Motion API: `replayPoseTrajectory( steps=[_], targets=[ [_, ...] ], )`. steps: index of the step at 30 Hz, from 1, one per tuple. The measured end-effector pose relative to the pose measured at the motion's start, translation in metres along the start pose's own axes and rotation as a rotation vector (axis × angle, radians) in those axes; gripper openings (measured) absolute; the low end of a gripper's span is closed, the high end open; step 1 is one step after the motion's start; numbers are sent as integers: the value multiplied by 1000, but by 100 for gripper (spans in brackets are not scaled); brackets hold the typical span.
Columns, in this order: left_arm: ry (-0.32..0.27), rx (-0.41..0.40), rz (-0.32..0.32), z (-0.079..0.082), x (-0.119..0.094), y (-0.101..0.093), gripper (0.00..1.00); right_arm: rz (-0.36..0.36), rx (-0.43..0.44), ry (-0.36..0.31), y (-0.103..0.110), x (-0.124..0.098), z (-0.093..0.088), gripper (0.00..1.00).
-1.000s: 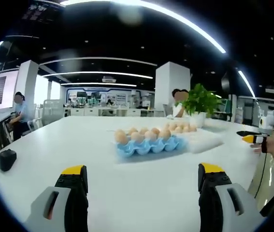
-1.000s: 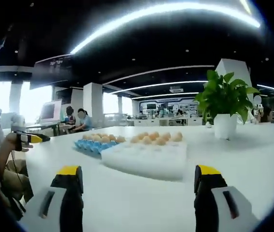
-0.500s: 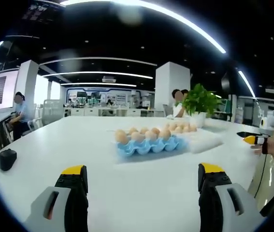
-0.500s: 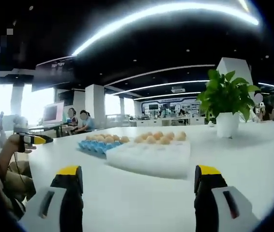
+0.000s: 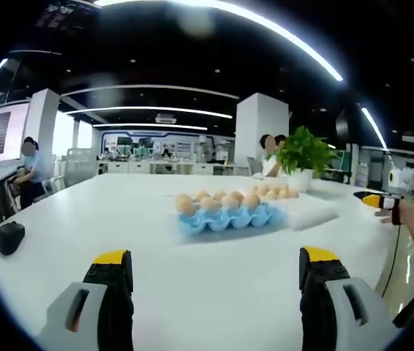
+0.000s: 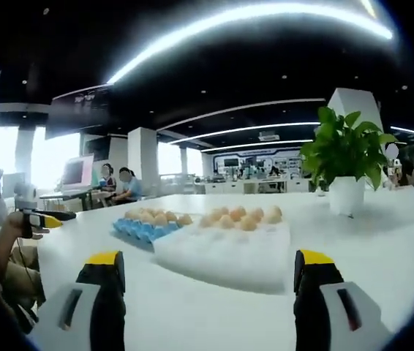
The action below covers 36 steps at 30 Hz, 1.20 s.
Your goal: Pick up the eggs on the table and place them into the egg tray on the table
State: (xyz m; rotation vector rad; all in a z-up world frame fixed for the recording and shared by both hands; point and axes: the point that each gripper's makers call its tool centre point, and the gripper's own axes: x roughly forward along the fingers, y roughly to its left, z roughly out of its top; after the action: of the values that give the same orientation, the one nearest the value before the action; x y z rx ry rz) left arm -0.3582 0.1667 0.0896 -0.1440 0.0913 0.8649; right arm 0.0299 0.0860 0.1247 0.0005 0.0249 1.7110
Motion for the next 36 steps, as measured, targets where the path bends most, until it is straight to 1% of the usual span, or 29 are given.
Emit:
replayPoseTrajectory(
  steps=[1, 2, 3, 4, 5, 6, 9, 12, 16, 17, 18, 19, 20, 22, 23, 24, 27, 29, 31, 36],
  targets=[
    [0, -2, 0, 0, 0, 0, 96, 7, -19, 1, -2, 9, 4, 100],
    [-1, -3, 0, 0, 0, 0, 96, 13, -27, 4, -2, 11, 5, 100],
    [-1, -5, 0, -1, 0, 0, 96, 31, -63, 33, -3, 29, 8, 100],
    [-1, -6, 1, -1, 0, 1, 96, 36, -71, 44, -4, 35, 8, 100],
    [-1, -6, 1, -1, 0, 1, 96, 56, -93, 75, -4, 46, 7, 100],
    [-1, -7, 2, -2, 0, 1, 96, 63, -114, 85, -5, 55, 8, 100],
    [-1, -8, 6, -2, -1, 3, 95, 50, -142, 117, -15, 78, 5, 100],
    [-3, -10, 9, -1, -1, 5, 95, 43, -136, 145, -27, 94, 1, 100],
    [-5, -11, 16, 0, -1, 11, 95, 23, -91, 174, -55, 124, -5, 98],
    [-6, -12, 18, 0, -1, 12, 95, 23, -86, 184, -60, 131, -7, 97],
    [-7, -13, 20, 0, -1, 13, 95, 21, -78, 196, -59, 135, -10, 96],
    [-7, -14, 21, 0, 0, 14, 95, 4, -71, 217, -64, 140, -13, 94],
    [-7, -16, 21, 0, 0, 14, 95, -7, -80, 234, -73, 147, -15, 93],
    [-6, -18, 20, -1, 1, 15, 95, -11, -100, 271, -80, 156, -22, 87],
    [-5, -19, 20, -2, 1, 15, 95, -9, -106, 292, -83, 160, -25, 82],
    [-5, -19, 20, -2, 1, 15, 95, -3, -109, 305, -79, 160, -28, 79],
    [-3, -22, 20, -3, 2, 16, 95, 22, -106, 356, -79, 172, -36, 69],
    [-3, -23, 23, -4, 2, 17, 95, 36, -111, 378, -80, 179, -39, 61],
    [-3, -23, 24, -4, 2, 18, 95, 46, -112, 397, -81, 183, -42, 57],
    [-1, -25, 25, -6, 3, 20, 95, 58, -125, 439, -81, 189, -50, 50]
  ],
)
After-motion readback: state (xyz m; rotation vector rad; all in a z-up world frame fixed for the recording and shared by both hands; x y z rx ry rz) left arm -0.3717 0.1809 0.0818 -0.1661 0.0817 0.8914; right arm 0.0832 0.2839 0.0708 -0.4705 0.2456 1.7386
